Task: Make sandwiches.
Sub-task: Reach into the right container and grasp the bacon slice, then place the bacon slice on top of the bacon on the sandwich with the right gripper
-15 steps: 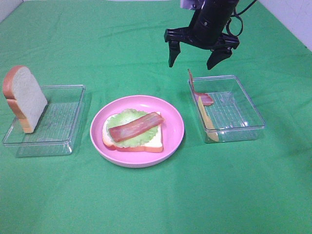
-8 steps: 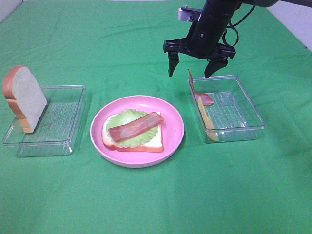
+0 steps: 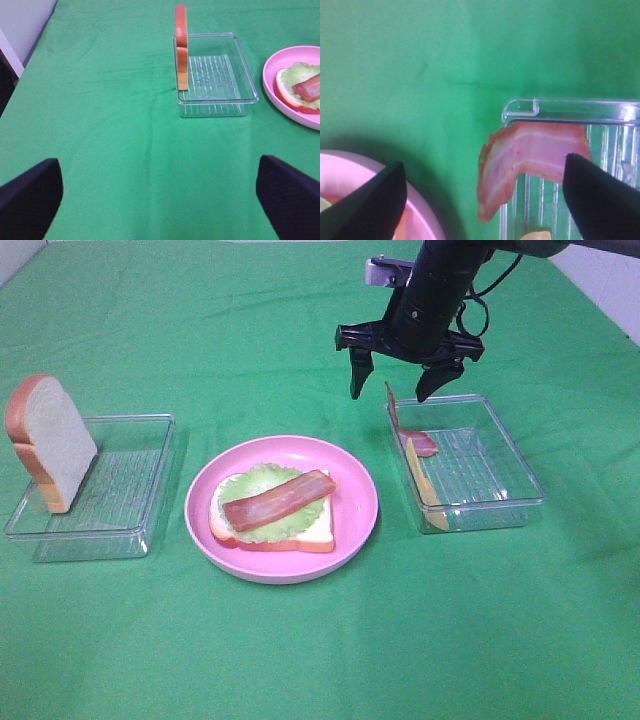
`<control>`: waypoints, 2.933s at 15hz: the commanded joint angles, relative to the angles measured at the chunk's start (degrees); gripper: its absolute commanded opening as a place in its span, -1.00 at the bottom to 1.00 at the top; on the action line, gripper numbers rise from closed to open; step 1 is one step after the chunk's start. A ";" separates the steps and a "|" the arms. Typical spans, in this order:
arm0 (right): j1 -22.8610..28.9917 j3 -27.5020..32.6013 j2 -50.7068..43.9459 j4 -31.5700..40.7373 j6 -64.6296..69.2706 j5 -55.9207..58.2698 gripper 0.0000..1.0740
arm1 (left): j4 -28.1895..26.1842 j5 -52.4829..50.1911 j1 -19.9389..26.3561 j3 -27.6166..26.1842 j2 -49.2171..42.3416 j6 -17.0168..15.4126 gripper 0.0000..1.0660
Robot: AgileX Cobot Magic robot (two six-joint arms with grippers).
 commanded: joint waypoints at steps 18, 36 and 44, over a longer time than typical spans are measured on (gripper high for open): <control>-0.06 -0.29 0.97 -1.15 -0.69 0.29 -0.23 | 0.23 -0.80 -0.29 0.17 -0.80 -0.11 0.86; 0.06 -0.29 -8.08 0.52 -1.38 5.79 -1.00 | 0.29 -0.80 -0.29 0.17 -0.80 -0.11 0.84; 12.26 0.17 -13.01 16.62 -9.00 5.50 -1.00 | 0.29 -0.80 -0.29 0.17 -0.80 -0.11 0.84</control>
